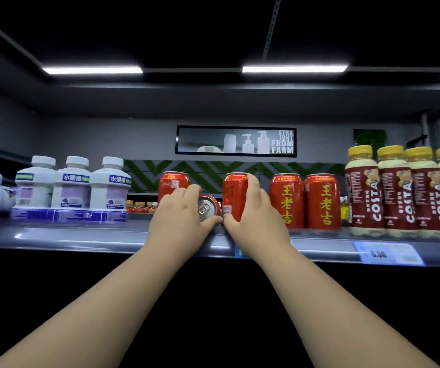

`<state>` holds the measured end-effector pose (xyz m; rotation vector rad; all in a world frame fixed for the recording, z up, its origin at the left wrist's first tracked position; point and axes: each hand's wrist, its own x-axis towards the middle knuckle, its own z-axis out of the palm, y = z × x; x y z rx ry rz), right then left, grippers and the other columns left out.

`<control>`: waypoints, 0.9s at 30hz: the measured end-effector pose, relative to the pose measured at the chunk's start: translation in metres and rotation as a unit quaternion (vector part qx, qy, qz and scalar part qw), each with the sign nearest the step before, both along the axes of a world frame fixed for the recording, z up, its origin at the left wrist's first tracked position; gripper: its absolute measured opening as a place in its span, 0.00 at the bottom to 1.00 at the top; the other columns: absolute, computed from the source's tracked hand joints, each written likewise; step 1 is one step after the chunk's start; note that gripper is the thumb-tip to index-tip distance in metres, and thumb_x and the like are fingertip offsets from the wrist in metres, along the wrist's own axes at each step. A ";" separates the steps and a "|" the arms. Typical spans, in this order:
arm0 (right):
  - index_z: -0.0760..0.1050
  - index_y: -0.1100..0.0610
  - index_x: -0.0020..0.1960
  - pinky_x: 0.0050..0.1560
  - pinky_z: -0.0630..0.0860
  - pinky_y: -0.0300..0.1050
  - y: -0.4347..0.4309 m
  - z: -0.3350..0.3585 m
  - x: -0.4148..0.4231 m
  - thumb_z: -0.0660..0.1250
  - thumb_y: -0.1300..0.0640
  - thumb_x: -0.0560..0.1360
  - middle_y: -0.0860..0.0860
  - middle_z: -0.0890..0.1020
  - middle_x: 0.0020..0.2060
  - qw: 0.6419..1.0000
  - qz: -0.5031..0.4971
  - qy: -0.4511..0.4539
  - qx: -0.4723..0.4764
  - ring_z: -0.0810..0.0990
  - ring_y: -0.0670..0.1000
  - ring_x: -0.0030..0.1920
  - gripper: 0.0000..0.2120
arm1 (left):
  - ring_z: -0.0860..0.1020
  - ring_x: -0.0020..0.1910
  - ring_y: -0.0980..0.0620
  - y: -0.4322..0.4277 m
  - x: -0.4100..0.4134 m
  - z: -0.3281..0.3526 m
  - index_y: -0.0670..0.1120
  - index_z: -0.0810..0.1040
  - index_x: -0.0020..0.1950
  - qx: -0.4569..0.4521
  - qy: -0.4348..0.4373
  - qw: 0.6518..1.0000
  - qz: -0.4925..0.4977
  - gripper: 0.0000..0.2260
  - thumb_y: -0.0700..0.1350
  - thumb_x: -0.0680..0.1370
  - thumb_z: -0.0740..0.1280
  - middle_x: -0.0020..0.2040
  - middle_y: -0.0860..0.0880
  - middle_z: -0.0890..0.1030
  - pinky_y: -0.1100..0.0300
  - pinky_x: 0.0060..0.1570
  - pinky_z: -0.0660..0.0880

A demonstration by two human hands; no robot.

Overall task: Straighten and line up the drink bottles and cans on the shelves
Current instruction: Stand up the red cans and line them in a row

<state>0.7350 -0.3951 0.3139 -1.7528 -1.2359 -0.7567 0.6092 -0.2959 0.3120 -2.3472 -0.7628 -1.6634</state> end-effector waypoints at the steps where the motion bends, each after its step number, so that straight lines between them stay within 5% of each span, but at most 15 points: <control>1: 0.42 0.49 0.79 0.56 0.74 0.52 0.000 -0.002 -0.001 0.65 0.45 0.77 0.54 0.67 0.70 1.000 -0.009 -0.007 -0.002 0.76 0.60 0.61 0.41 | 0.75 0.54 0.48 -0.002 0.000 0.002 0.50 0.69 0.65 0.001 0.007 1.000 0.011 0.28 0.63 0.72 0.71 0.56 0.49 0.78 0.54 0.54 0.73; 10: 0.43 0.48 0.79 0.56 0.73 0.49 -0.008 -0.006 -0.001 0.68 0.43 0.77 0.51 0.67 0.72 0.999 0.013 0.010 0.041 0.75 0.56 0.63 0.43 | 0.74 0.52 0.46 -0.013 -0.006 0.040 0.49 0.60 0.71 -0.029 -0.071 0.993 -0.092 0.28 0.55 0.76 0.67 0.52 0.48 0.76 0.54 0.47 0.69; 16: 0.43 0.48 0.79 0.58 0.74 0.48 -0.012 -0.007 -0.002 0.68 0.44 0.78 0.50 0.66 0.72 0.998 0.023 0.015 0.053 0.74 0.55 0.64 0.42 | 0.71 0.57 0.51 -0.015 0.013 0.045 0.52 0.61 0.72 -0.146 -0.148 0.952 -0.226 0.26 0.58 0.79 0.65 0.65 0.48 0.72 0.52 0.55 0.74; 22: 0.43 0.48 0.79 0.57 0.76 0.48 -0.010 -0.006 0.002 0.68 0.41 0.77 0.50 0.65 0.71 0.998 0.017 0.018 0.060 0.74 0.53 0.64 0.43 | 0.68 0.68 0.51 -0.006 0.016 0.027 0.51 0.56 0.77 -0.107 -0.065 0.975 -0.182 0.37 0.51 0.75 0.74 0.72 0.50 0.67 0.53 0.64 0.68; 27: 0.44 0.49 0.79 0.50 0.73 0.43 -0.007 -0.006 0.003 0.67 0.40 0.76 0.50 0.66 0.68 0.999 0.001 0.012 0.050 0.73 0.51 0.60 0.42 | 0.69 0.62 0.52 0.013 0.005 0.031 0.53 0.57 0.75 -0.150 -0.074 0.959 -0.228 0.38 0.50 0.72 0.76 0.67 0.51 0.68 0.52 0.60 0.73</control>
